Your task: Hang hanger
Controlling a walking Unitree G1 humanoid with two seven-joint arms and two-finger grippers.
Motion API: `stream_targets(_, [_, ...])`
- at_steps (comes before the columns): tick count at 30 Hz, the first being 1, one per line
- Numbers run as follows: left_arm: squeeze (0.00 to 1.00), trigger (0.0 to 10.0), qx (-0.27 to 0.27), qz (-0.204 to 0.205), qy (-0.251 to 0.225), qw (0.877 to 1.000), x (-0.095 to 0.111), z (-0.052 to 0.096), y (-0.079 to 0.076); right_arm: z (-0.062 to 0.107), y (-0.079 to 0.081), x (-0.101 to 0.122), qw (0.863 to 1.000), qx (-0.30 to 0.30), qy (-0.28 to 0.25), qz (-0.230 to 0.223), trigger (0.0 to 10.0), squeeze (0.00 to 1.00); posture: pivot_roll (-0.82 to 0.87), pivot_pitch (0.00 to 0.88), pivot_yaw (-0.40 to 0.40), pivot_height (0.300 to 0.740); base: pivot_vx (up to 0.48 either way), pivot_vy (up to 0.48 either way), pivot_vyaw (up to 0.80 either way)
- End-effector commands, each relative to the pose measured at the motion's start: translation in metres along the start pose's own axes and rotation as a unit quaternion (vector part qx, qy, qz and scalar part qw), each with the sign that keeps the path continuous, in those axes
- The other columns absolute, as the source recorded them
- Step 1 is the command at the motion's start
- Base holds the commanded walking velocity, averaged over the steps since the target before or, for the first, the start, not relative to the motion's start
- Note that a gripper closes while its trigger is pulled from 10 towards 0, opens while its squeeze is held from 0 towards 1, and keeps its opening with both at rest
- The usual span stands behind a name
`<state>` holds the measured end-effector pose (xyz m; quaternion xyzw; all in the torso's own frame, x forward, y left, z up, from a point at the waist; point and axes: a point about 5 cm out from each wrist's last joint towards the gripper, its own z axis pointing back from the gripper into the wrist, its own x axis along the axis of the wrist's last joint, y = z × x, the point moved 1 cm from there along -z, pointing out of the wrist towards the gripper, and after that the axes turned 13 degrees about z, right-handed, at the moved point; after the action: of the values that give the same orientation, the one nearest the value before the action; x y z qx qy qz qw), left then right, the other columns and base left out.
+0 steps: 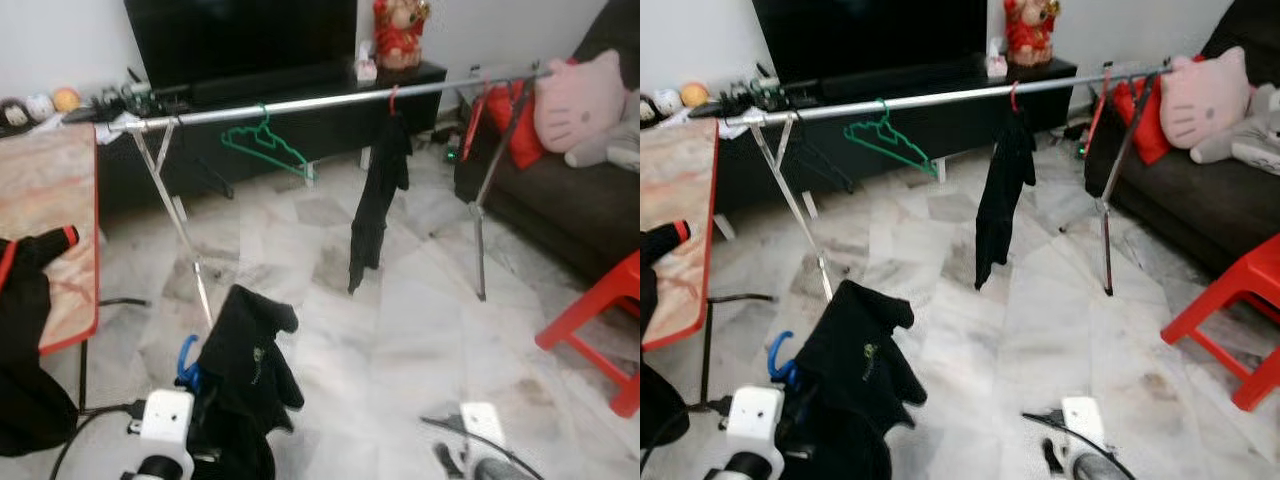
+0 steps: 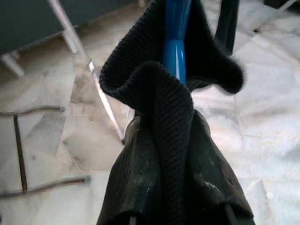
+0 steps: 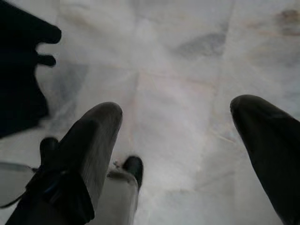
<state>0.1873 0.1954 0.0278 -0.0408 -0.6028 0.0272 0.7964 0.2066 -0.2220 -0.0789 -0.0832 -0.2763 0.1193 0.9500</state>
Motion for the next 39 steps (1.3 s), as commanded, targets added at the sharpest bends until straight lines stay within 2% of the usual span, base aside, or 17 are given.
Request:
stream_targets(1, [0.0, 10.0, -0.009, -0.004, -0.019, 1.0, 0.009, -0.004, -0.006, 0.001, -0.008, -0.007, 1.0, -0.009, 0.01, 0.0, 10.0, 0.0, -0.04, 0.0, 0.025, 0.732, 0.33, 0.0, 0.0])
stream_targets(13, [0.0, 10.0, -0.006, 0.001, -0.019, 1.0, 0.01, -0.005, -0.007, 0.001, -0.008, -0.005, 1.0, -0.007, 0.007, 0.009, 10.0, 0.0, -0.04, 0.0, 0.021, 0.732, 0.328, 0.0, 0.0])
stream_targets(18, [0.0, 10.0, 0.023, 0.009, -0.016, 1.0, 0.006, 0.0, 0.003, 0.001, -0.011, -0.003, 0.999, -0.007, 0.006, 0.033, 10.0, 0.0, -0.03, 0.0, -0.011, 0.732, 0.327, 0.0, 0.0])
stream_targets(23, [0.0, 10.0, 0.041, 0.011, -0.021, 0.999, 0.008, 0.002, 0.011, 0.001, -0.01, -0.002, 0.999, -0.006, 0.005, 0.036, 10.0, 0.0, -0.03, 0.0, -0.018, 0.732, 0.326, 0.0, 0.0])
stream_targets(34, [0.0, 10.0, 0.044, 0.015, -0.021, 0.999, 0.008, -0.001, 0.01, 0.001, -0.011, 0.0, 0.999, -0.008, 0.005, 0.032, 10.0, 0.0, -0.04, 0.0, -0.016, 0.732, 0.322, 0.0, 0.0])
stream_targets(39, [0.0, 10.0, 0.051, 0.028, -0.027, 0.998, 0.01, -0.001, 0.01, 0.001, -0.011, 0.0, 0.999, -0.008, 0.005, 0.034, 10.0, 0.0, -0.04, 0.0, -0.016, 0.732, 0.0, 0.0, 0.0])
